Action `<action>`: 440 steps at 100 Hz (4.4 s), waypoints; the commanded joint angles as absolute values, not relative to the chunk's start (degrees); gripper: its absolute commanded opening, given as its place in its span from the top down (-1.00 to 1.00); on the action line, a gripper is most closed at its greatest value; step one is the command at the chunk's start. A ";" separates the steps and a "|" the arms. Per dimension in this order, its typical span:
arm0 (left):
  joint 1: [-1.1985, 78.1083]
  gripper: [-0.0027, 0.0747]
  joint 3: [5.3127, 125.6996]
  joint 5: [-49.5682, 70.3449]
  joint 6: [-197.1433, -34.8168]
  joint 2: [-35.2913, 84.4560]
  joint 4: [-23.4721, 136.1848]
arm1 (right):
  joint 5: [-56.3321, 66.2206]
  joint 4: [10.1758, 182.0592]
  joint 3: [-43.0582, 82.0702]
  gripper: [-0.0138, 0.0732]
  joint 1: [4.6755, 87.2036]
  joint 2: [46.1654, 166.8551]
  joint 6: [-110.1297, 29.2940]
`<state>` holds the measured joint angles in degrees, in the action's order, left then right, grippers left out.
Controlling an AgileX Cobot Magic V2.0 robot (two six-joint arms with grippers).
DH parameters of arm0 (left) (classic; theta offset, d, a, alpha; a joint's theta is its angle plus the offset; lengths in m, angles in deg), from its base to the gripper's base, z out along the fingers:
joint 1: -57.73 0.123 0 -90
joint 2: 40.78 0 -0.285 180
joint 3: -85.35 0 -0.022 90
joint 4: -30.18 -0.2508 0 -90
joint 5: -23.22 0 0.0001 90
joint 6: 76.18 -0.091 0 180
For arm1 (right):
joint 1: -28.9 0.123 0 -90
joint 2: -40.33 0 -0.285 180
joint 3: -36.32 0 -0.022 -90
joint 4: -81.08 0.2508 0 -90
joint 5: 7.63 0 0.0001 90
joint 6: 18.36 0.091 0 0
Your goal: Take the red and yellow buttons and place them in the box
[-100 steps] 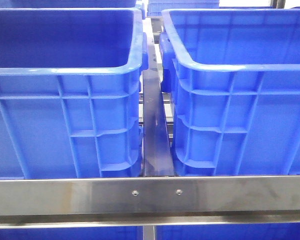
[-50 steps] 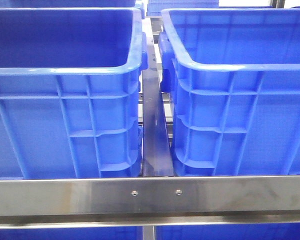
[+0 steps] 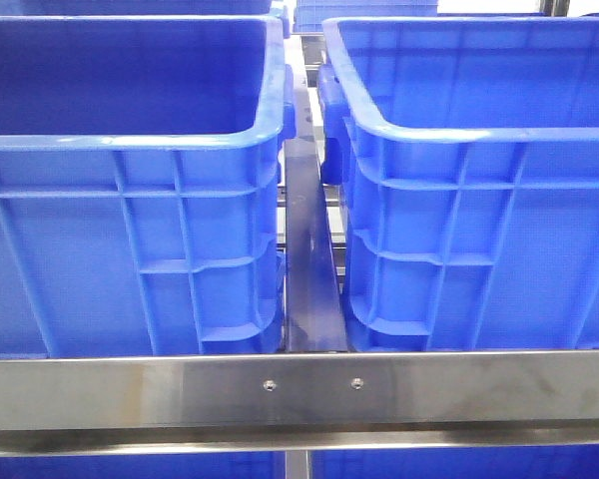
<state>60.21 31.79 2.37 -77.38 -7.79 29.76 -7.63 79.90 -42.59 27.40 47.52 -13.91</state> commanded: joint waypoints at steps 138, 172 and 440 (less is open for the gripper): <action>54.23 -0.59 87.59 -19.50 -77.36 66.83 33.62 | -11.77 79.44 -41.60 0.83 27.20 46.18 -14.37; 54.23 -0.06 87.69 -19.62 -77.36 67.48 33.62 | -11.77 79.44 -41.60 0.83 27.20 46.18 -14.37; 24.91 0.69 90.84 -37.10 -144.90 55.68 75.25 | 23.15 120.09 11.34 -0.81 47.90 102.14 -14.54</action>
